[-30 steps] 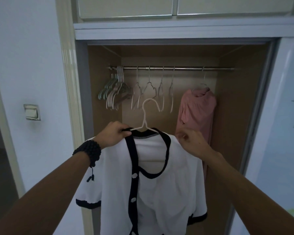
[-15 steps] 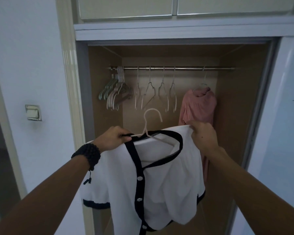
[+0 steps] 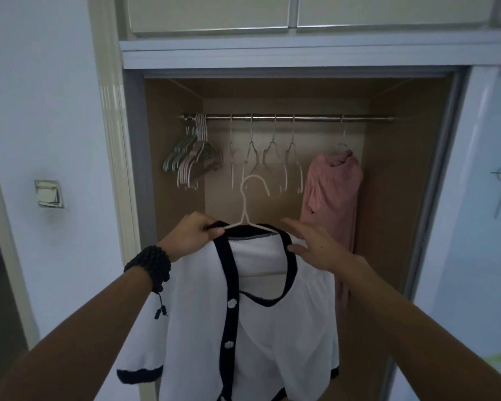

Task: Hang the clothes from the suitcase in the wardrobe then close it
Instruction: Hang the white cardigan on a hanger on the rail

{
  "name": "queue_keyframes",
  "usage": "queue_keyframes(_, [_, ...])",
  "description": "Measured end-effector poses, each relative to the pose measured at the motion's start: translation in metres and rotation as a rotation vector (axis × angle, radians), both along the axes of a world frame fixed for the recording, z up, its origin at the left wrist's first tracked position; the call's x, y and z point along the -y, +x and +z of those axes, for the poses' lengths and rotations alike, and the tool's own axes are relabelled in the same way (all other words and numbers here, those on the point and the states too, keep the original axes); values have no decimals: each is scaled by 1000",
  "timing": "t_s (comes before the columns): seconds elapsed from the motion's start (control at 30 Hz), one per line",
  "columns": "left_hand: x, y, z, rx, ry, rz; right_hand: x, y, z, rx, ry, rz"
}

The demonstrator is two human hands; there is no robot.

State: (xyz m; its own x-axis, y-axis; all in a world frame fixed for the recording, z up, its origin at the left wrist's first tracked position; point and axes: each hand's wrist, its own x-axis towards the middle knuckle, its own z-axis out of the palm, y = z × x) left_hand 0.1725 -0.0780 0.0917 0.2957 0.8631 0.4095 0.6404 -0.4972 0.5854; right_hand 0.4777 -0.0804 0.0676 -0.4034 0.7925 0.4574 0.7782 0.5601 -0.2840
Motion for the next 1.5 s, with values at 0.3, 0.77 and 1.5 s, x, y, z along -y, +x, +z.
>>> queue_keyframes(0.3, [4, -15, 7, -308, -258, -160, -18, 6, -19, 108, 9, -356])
queue_keyframes(0.77, [-19, -4, 10, -501, -55, -14, 8, 31, -19, 7, -124, -461])
queue_keyframes(1.5, [-40, 117, -34, 139, -330, 83, -2, 50, -6, -127, -268, -602])
